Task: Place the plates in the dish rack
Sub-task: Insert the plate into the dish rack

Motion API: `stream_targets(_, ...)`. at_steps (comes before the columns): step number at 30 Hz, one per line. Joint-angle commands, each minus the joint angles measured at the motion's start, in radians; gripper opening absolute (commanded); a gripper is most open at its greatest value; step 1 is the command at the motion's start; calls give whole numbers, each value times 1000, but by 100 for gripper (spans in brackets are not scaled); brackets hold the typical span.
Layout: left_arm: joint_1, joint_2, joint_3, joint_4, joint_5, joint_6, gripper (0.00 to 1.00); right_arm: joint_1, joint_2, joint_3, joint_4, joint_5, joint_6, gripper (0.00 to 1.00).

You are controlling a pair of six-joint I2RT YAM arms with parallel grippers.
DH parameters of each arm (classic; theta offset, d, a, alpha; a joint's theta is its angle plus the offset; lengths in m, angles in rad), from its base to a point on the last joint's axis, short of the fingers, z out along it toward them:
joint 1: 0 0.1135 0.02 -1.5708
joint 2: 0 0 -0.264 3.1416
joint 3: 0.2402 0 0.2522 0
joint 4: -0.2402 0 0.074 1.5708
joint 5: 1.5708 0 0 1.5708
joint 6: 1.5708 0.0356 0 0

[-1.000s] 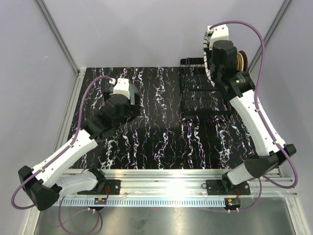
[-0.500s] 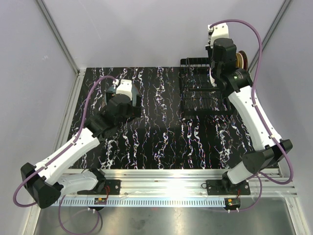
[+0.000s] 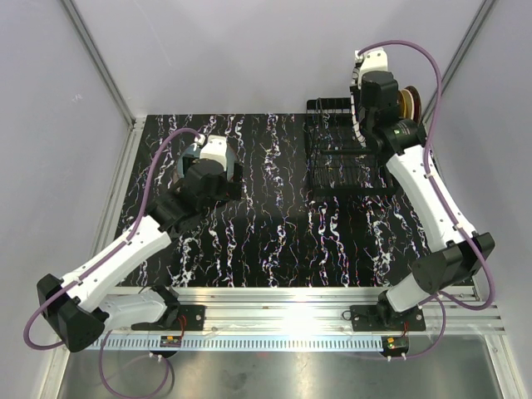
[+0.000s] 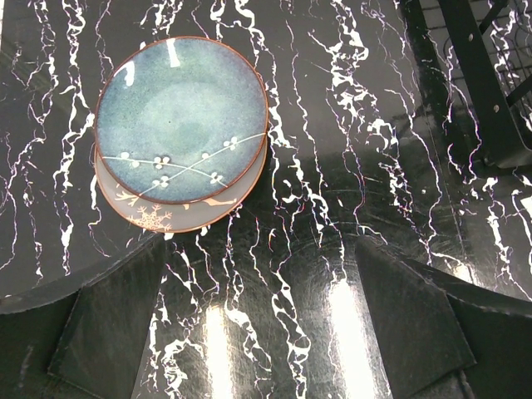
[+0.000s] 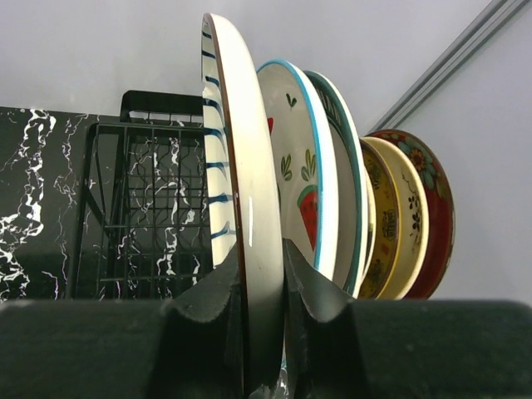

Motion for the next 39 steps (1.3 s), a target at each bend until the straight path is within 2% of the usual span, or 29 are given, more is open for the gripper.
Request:
stream_targets(1, 3, 3, 44, 26, 14, -9, 99, -4, -21, 25, 169, -7, 27, 0)
stream_targets(23, 3, 13, 50, 18, 36, -12, 99, -6, -62, -74, 256, 93, 44, 0)
stream_targets(39, 3, 25, 55, 13, 43, -12, 99, -6, -100, -60, 287, 142, 9, 0)
